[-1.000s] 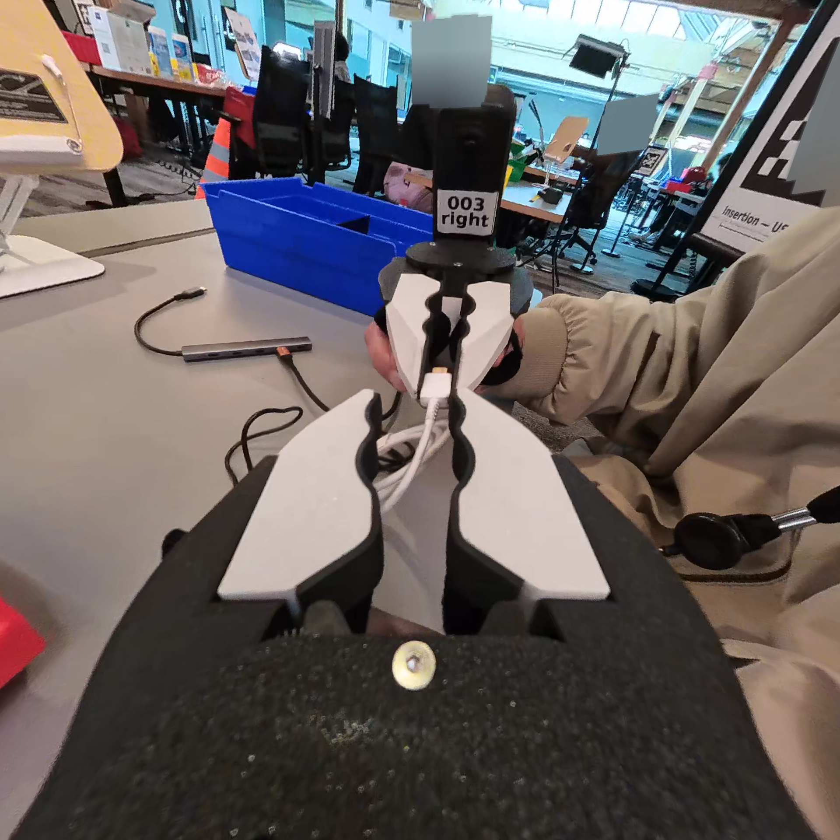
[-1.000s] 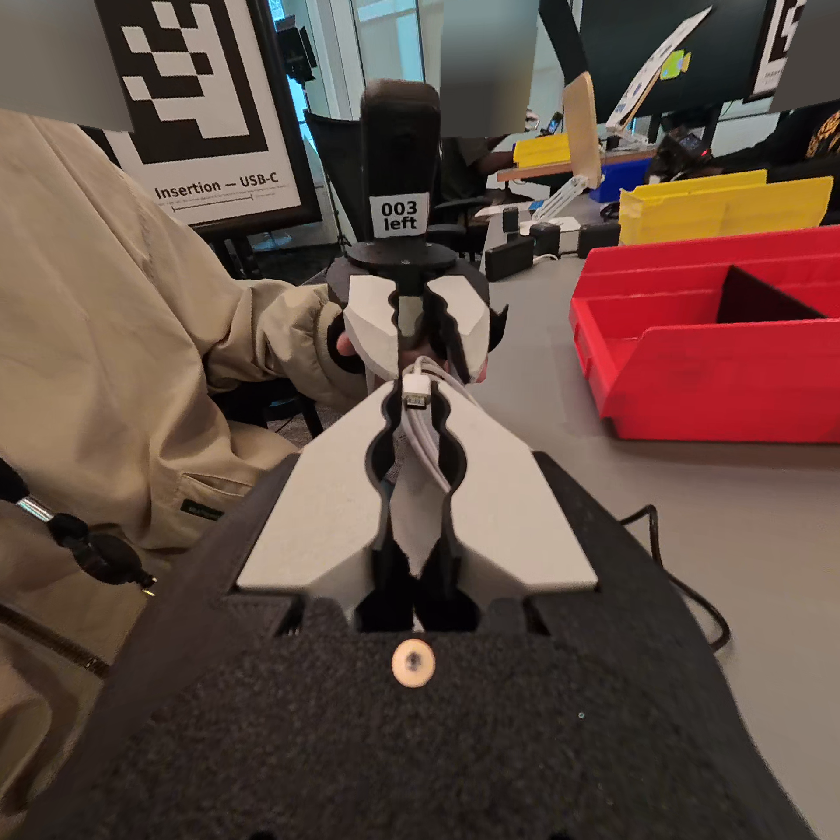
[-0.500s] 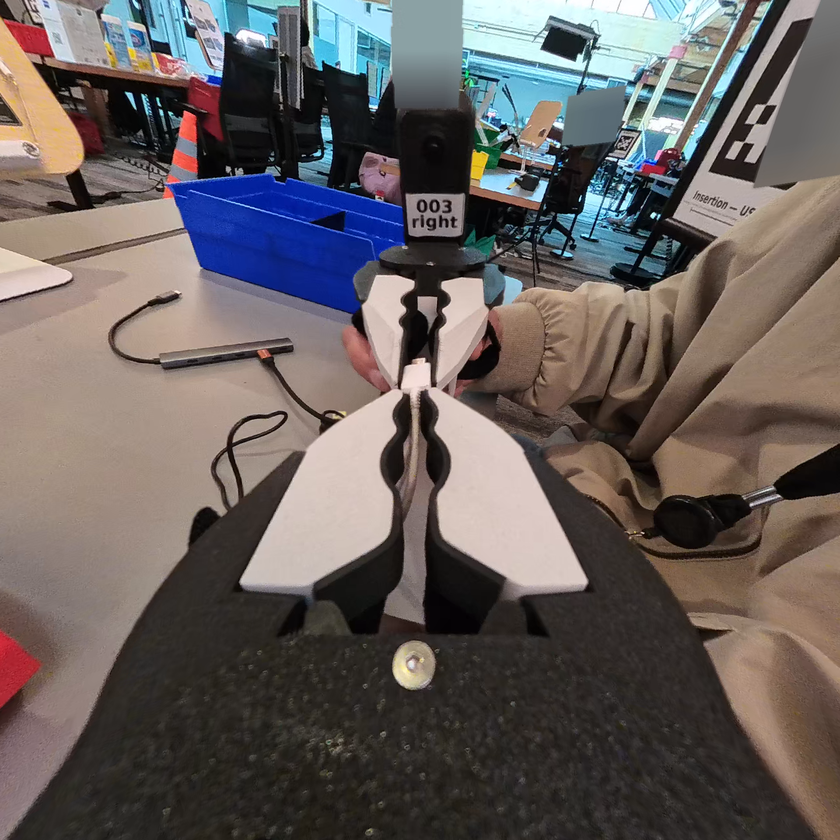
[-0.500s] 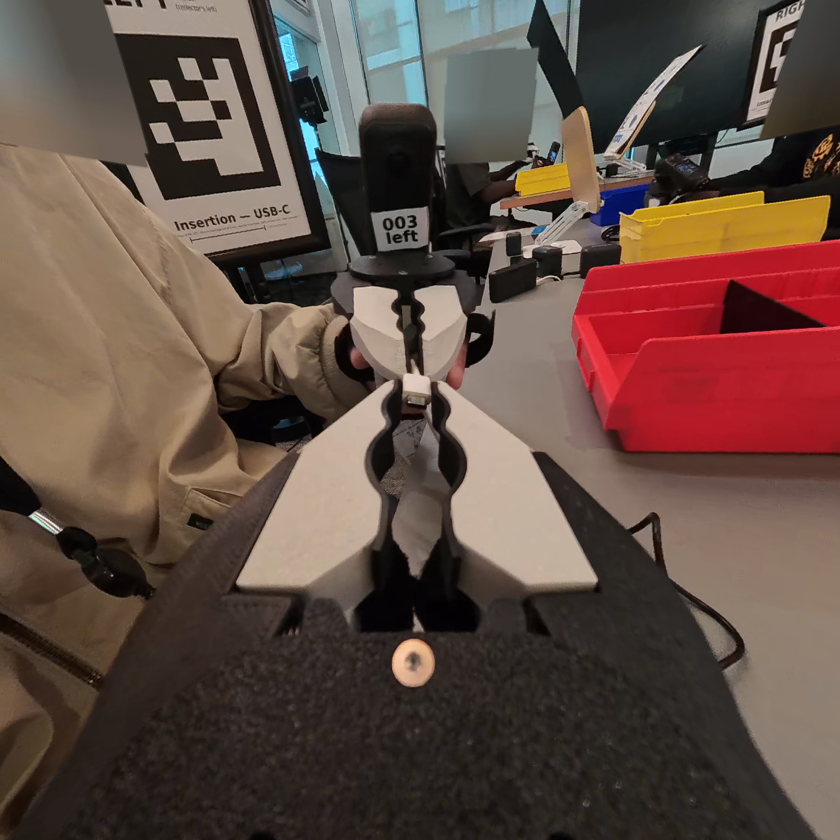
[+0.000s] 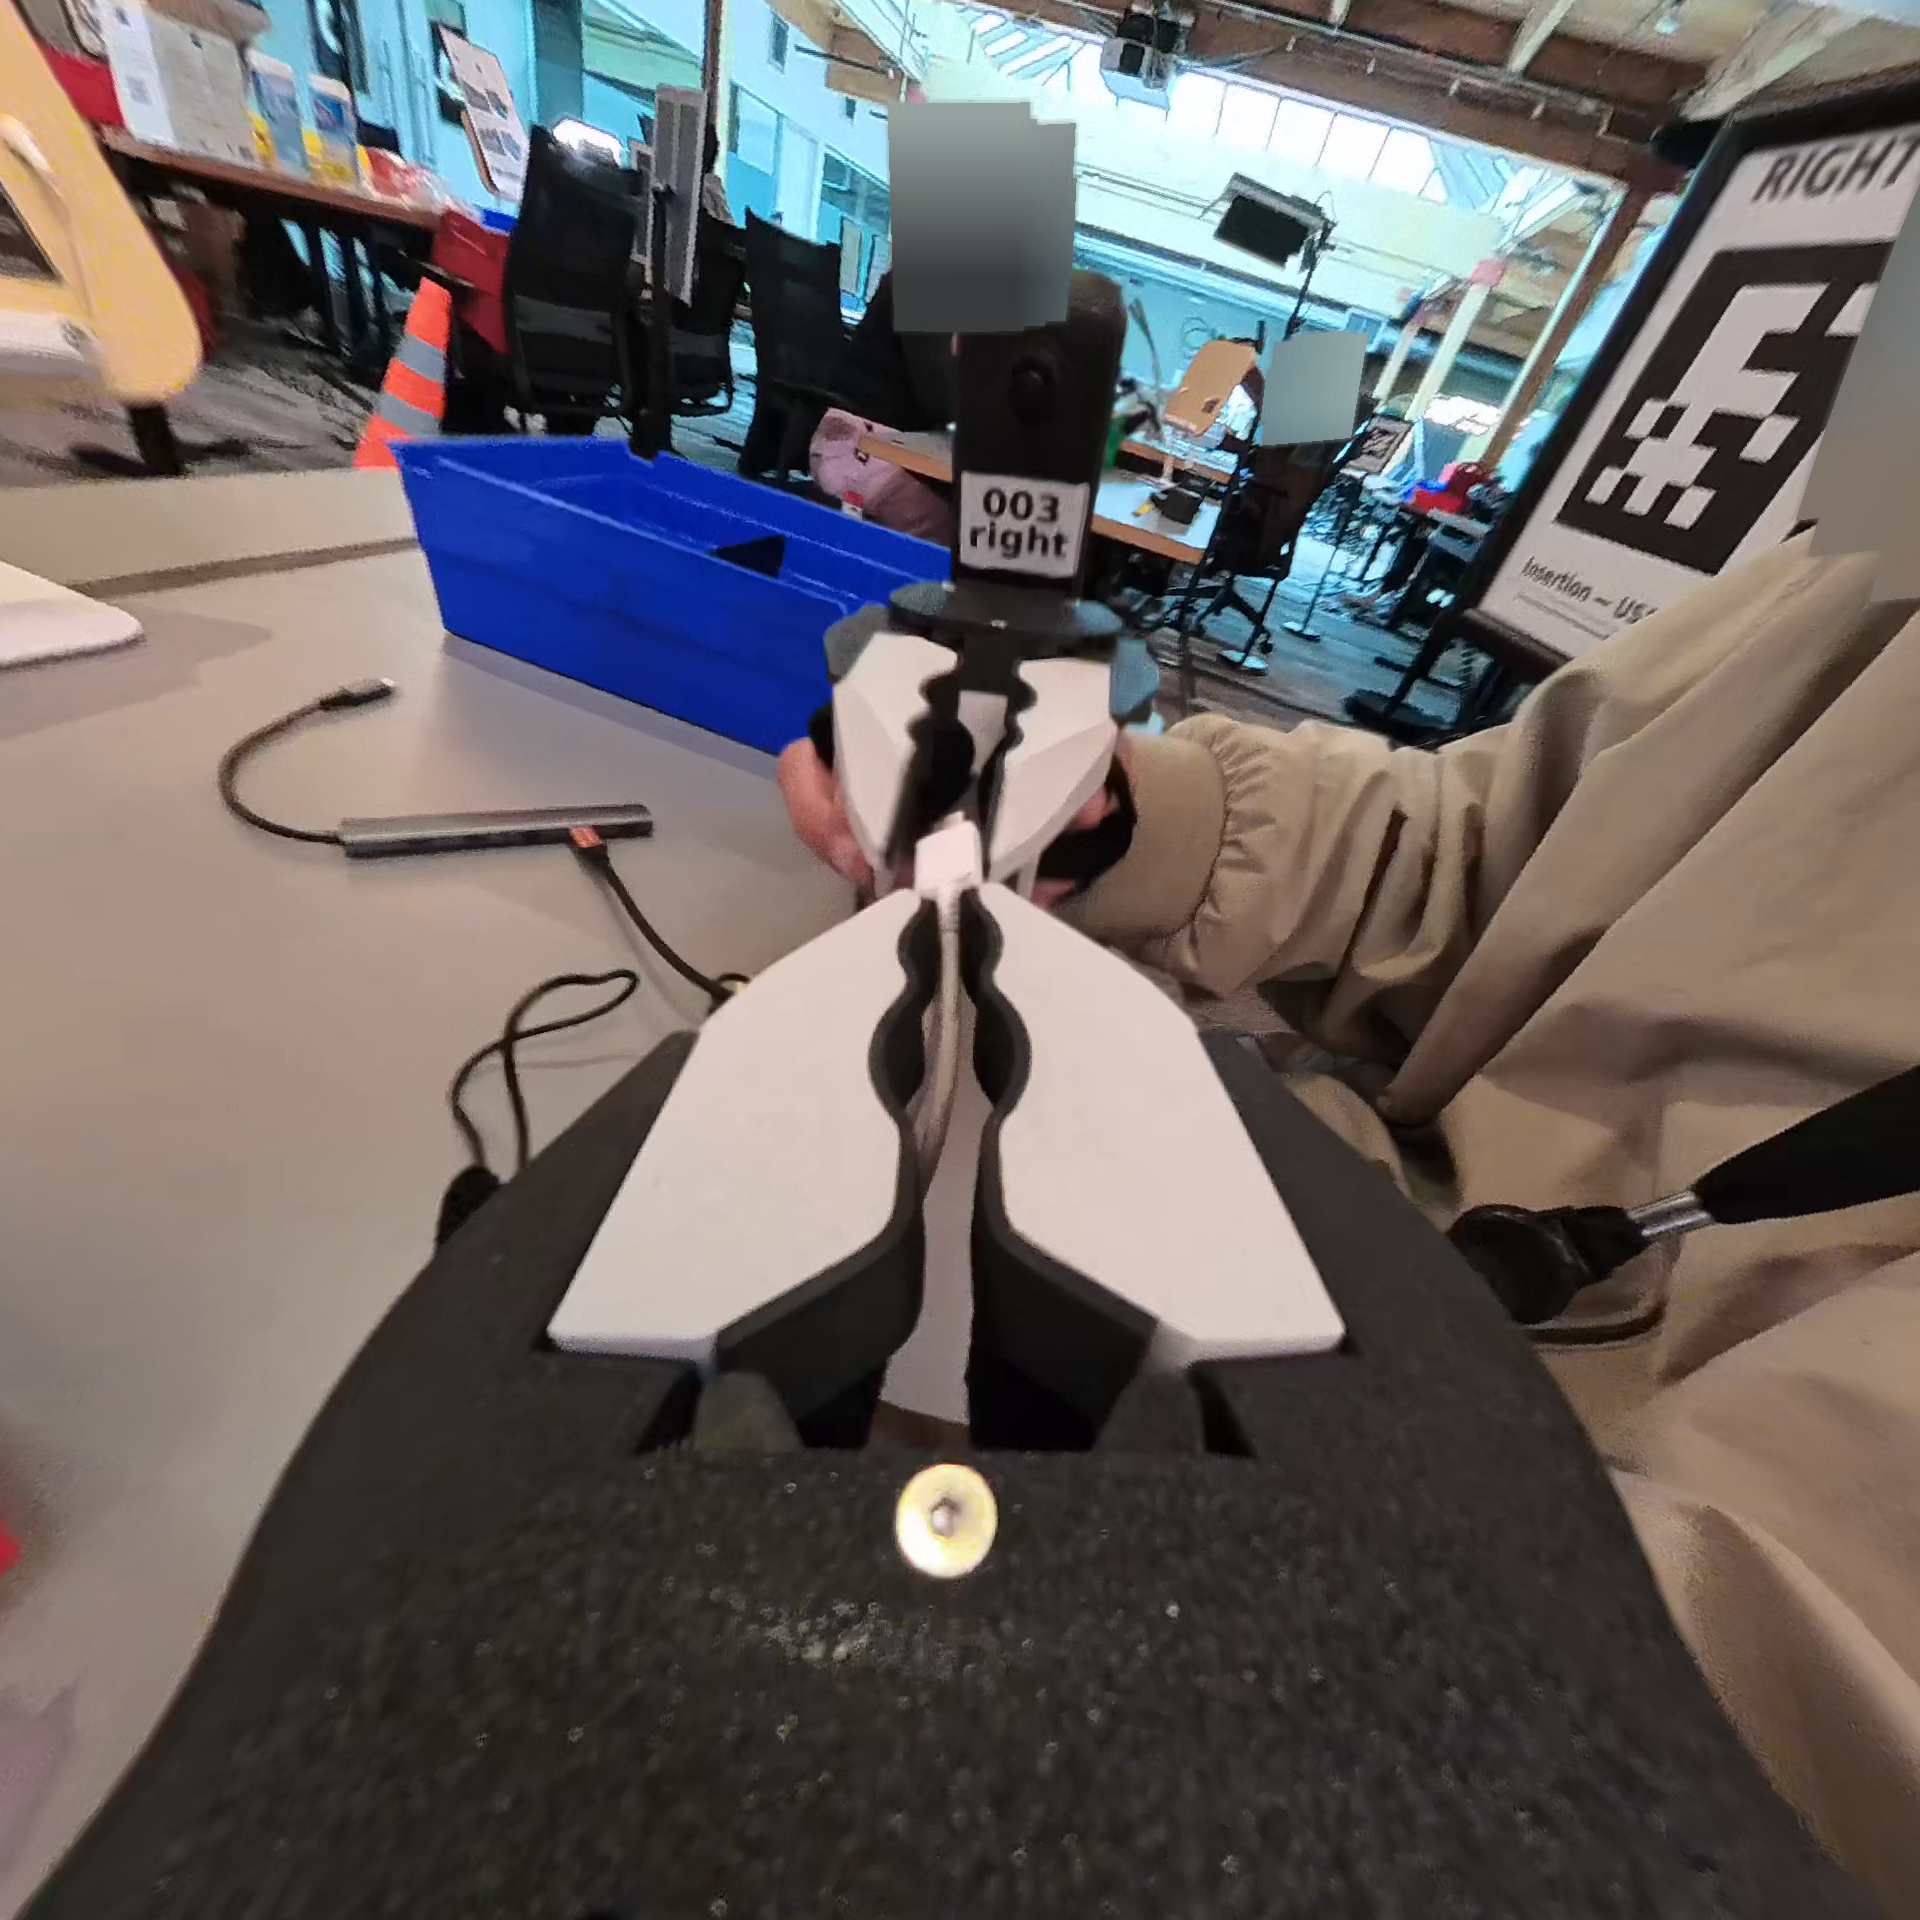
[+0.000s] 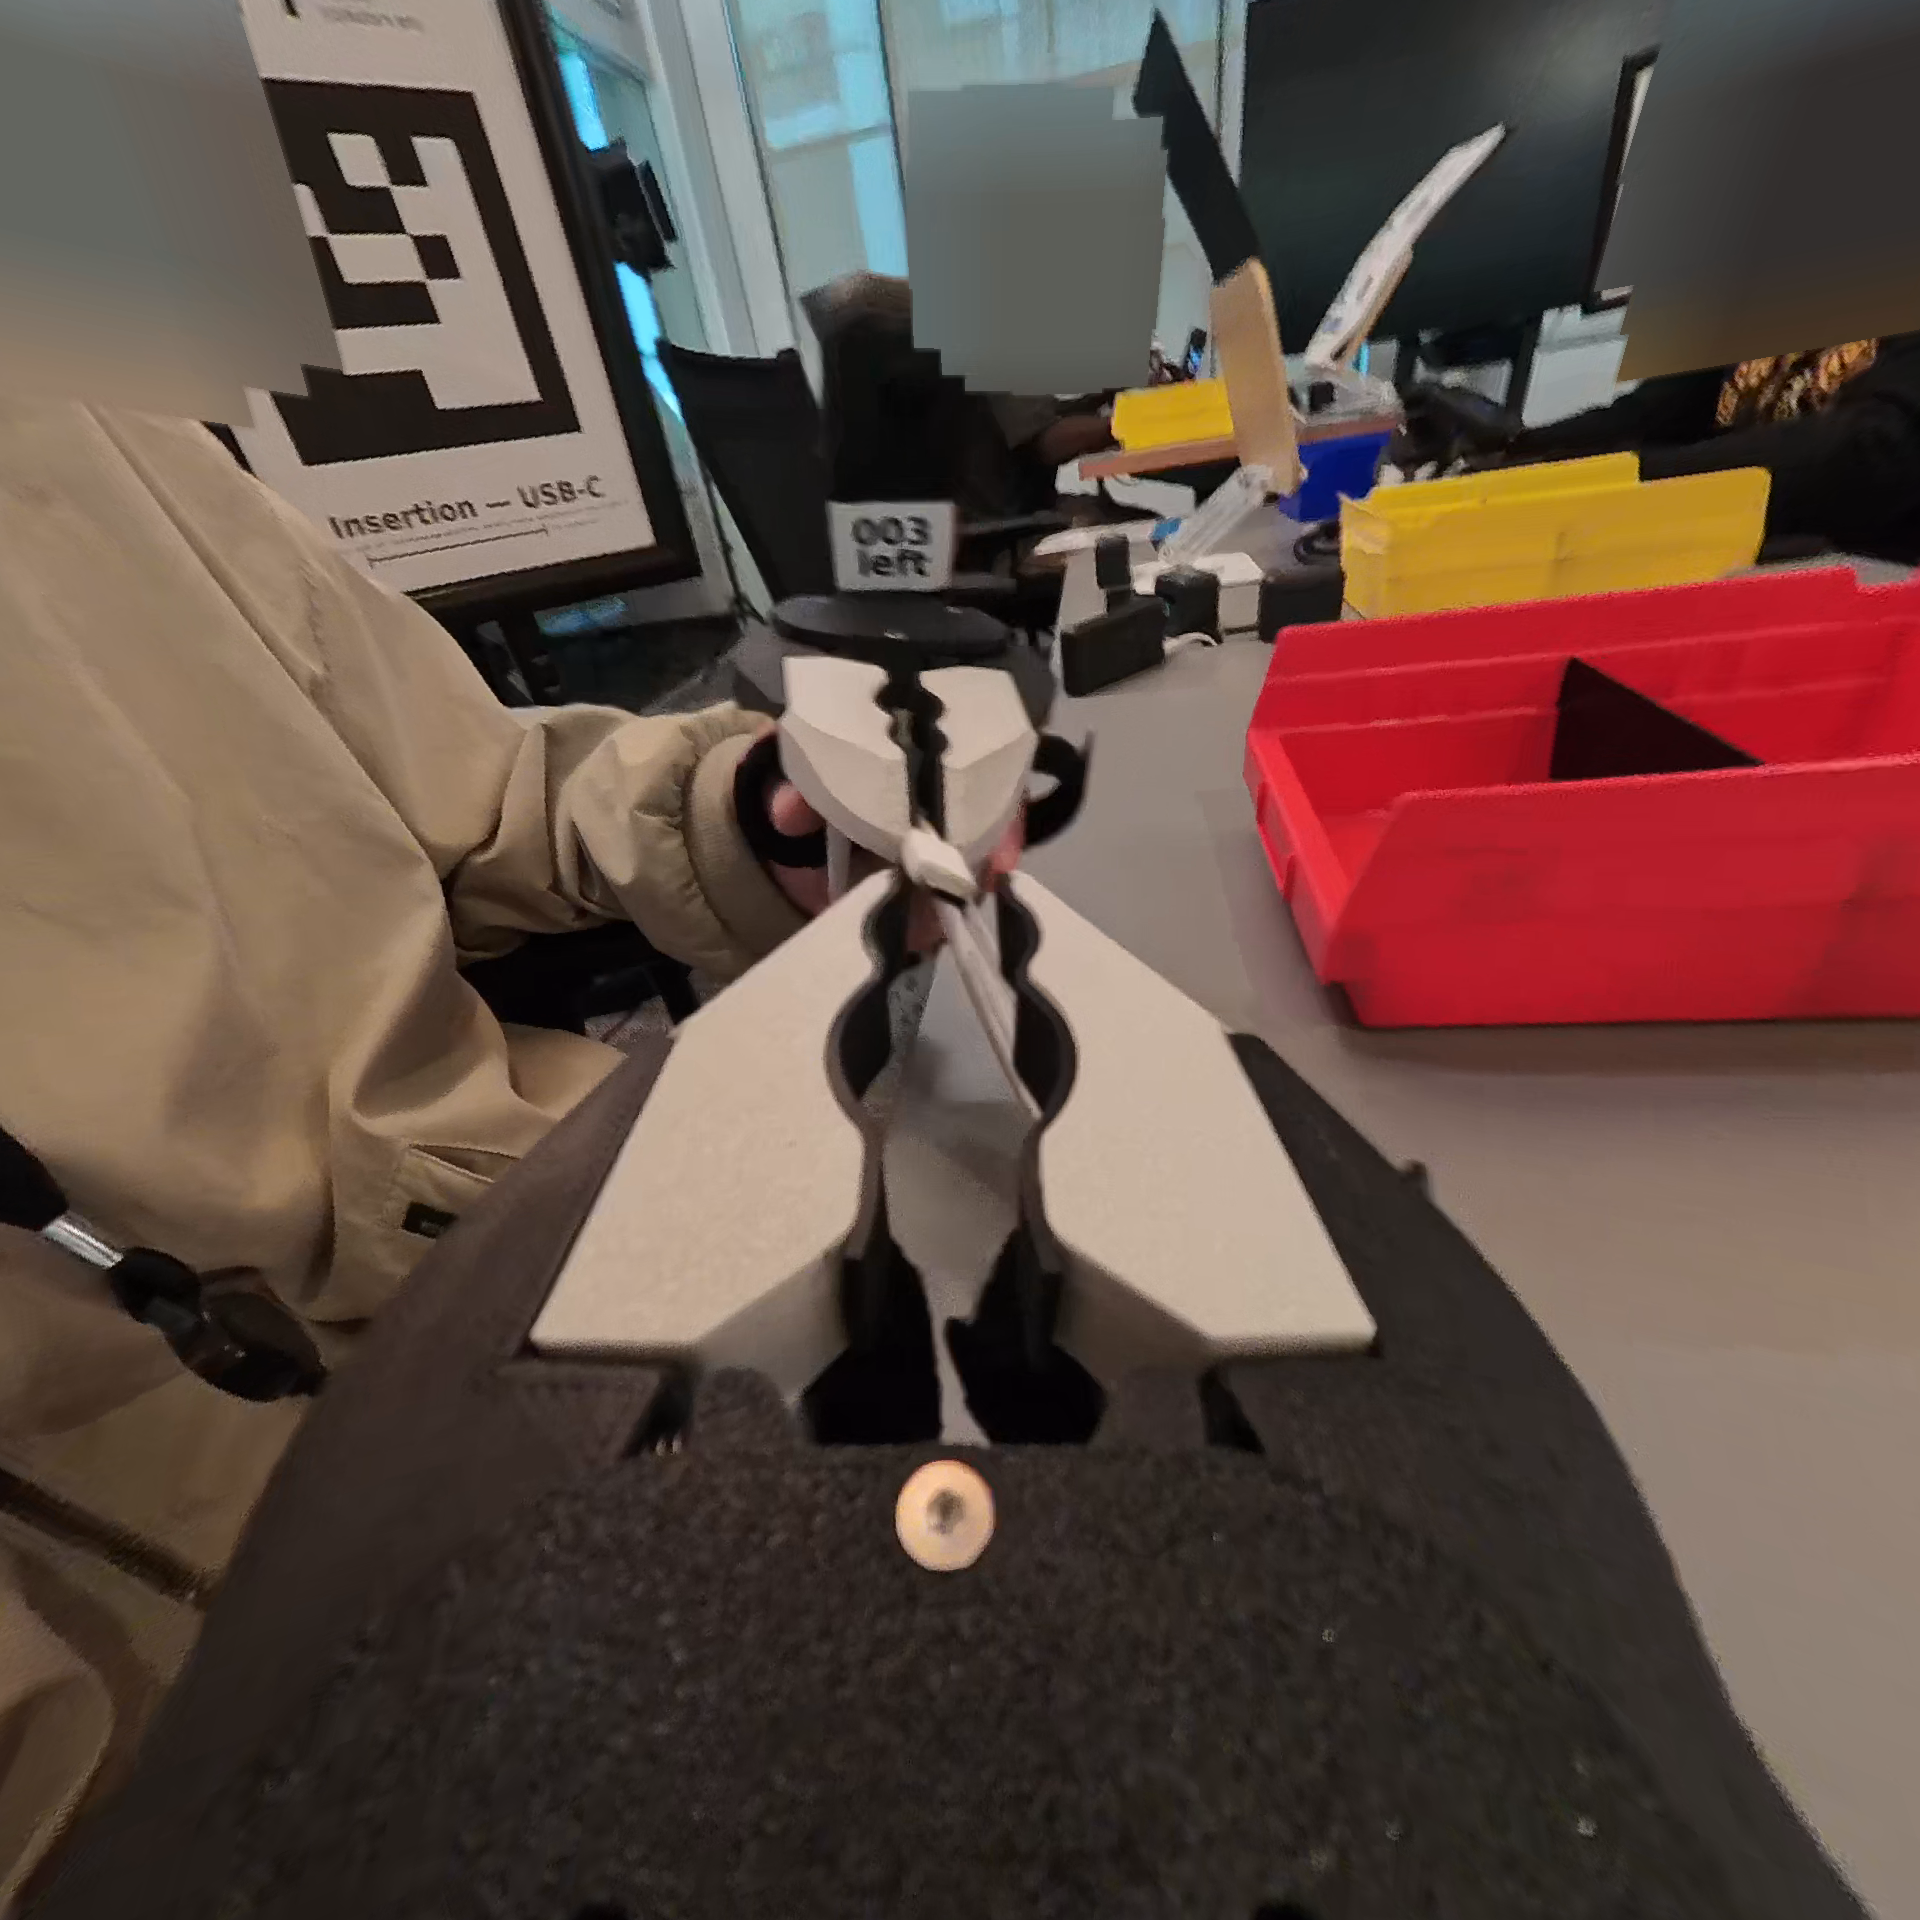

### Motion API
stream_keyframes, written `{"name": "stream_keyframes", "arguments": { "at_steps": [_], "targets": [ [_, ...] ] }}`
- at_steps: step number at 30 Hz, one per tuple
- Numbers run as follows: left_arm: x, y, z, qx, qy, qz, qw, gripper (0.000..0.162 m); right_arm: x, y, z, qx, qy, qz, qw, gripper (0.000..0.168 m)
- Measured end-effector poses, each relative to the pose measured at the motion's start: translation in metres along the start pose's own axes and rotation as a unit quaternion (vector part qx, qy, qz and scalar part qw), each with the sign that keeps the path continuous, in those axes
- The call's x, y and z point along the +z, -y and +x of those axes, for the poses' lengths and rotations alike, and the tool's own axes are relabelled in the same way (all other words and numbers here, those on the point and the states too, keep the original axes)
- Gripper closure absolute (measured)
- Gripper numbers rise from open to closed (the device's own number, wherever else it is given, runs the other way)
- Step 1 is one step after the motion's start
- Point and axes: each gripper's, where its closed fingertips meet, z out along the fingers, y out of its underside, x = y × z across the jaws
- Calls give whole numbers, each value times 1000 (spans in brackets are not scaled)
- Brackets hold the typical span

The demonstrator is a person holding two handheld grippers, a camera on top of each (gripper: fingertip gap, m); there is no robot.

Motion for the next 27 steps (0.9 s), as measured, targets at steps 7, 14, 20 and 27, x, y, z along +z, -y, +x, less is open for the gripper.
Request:
{"name": "stream_keyframes", "arguments": {
  "at_steps": [7, 14, 20, 27],
  "targets": [
    [-36, 32, -26, 139, 176, -30, 974, 158, -144, -44, 148, 15, -350, -180, 919, 130],
    [-31, 24, -29, 173, 199, -55, 963, 158, -182, -112, 181, 61, -436, -313, 841, 126],
    [-24, 6, -36, 159, 189, -78, 966, 158, -190, -120, 187, 67, -461, -317, 826, 126],
    [-17, 1, -29, 160, 173, -88, 968, 158, -179, -123, 183, 126, -425, -273, 854, 148]
  ]
}}
